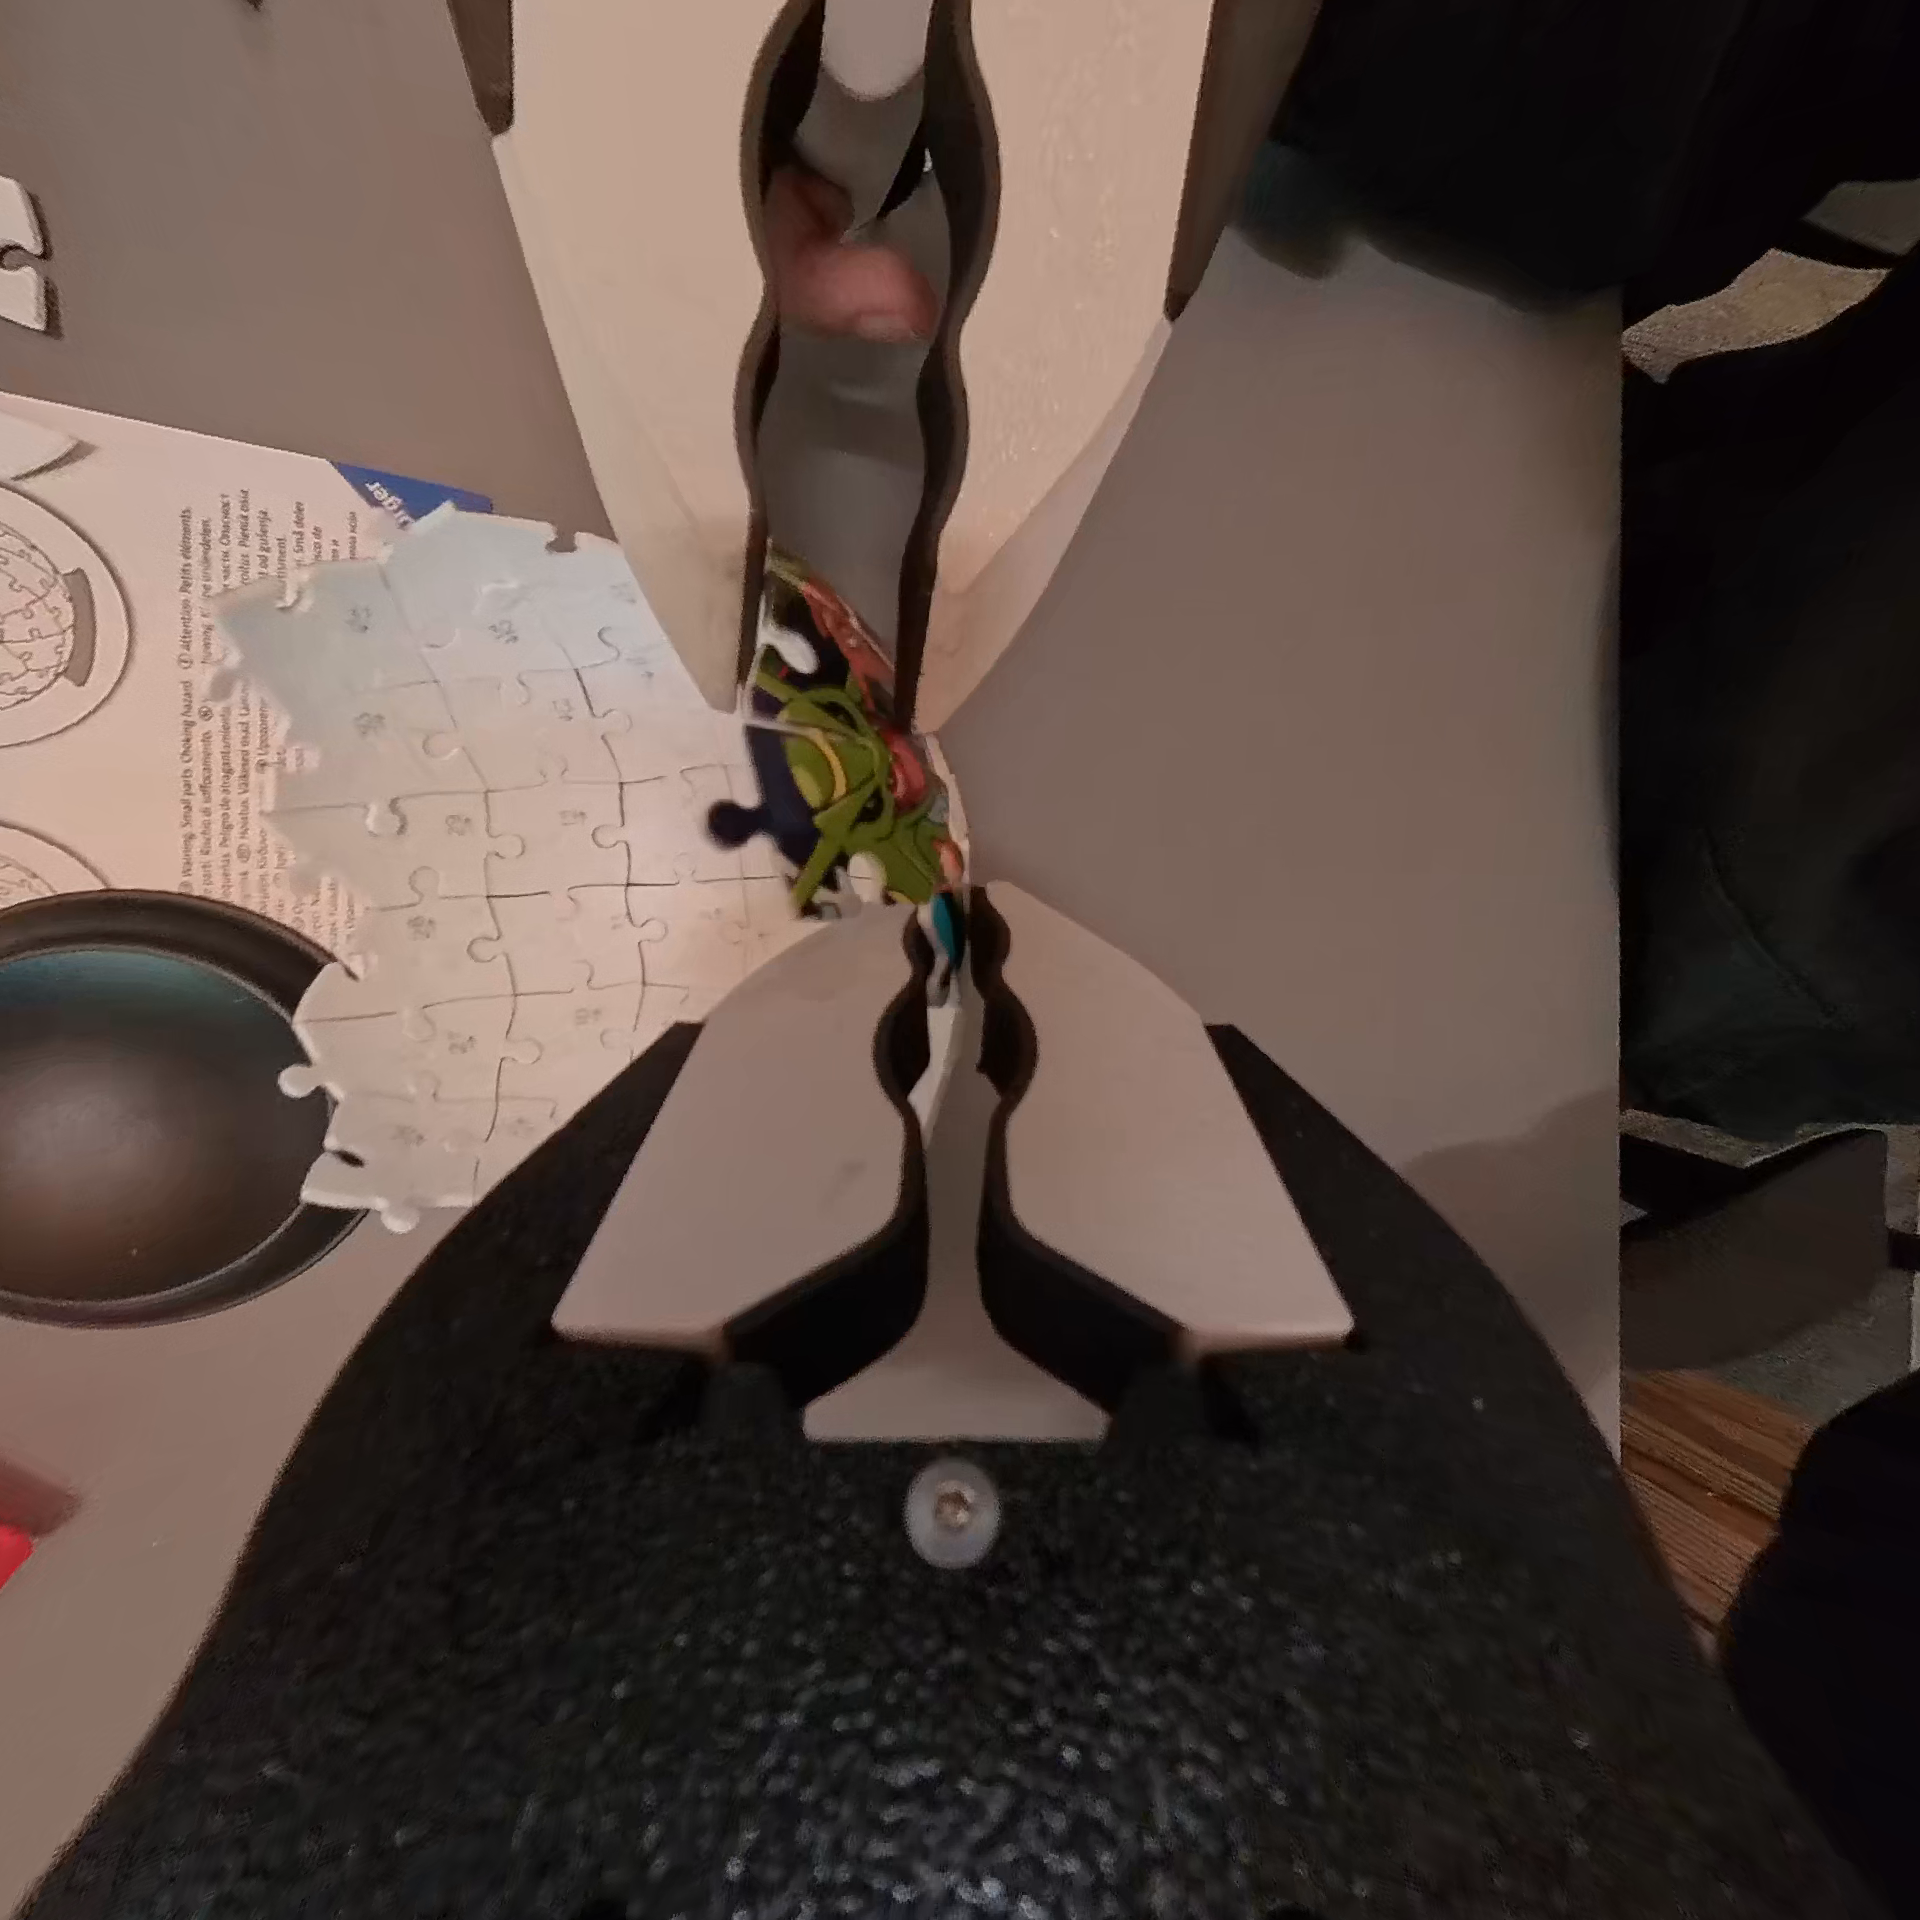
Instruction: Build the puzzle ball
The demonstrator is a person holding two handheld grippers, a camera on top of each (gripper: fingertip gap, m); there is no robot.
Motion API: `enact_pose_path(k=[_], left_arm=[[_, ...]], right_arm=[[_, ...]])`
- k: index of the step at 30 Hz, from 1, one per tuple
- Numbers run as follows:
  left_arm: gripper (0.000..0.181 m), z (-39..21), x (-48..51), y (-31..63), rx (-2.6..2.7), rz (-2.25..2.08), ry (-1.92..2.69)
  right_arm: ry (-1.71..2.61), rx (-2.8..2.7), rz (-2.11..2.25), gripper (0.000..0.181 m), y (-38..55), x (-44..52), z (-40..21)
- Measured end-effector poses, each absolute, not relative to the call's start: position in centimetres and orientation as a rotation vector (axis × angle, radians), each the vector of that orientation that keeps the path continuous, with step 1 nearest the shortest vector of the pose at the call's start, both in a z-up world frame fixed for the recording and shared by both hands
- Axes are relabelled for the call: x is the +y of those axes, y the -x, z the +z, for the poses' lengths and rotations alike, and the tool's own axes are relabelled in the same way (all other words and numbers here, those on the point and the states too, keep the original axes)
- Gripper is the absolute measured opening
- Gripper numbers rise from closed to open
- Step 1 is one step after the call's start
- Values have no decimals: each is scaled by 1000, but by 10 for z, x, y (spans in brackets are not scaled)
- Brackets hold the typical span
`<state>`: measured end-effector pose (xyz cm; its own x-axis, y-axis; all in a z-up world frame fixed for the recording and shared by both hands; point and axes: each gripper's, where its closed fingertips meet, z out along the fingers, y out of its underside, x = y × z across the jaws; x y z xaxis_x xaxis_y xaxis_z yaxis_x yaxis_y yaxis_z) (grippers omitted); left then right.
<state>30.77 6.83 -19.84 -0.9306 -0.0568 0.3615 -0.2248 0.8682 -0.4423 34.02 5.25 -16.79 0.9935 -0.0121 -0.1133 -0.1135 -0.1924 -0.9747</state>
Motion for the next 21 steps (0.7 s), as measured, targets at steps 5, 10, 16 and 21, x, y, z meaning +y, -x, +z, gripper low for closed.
enact_pose_path(k=[5, 10, 16, 21], left_arm=[[3, -198, 67, -308, -2679, 703, -185], [3, -198, 68, -308, -2642, 716, -204], [3, -200, 68, -303, -2587, 686, -210], [3, -199, 69, -304, -2578, 687, -200]], right_arm=[[1761, 93, 80, 19, -341, 52, -168], [1755, 49, 85, 32, -335, 51, -167], [1828, -91, -35, 38, -329, 48, -172], [1874, -122, -95, 40, -330, 51, -181]])
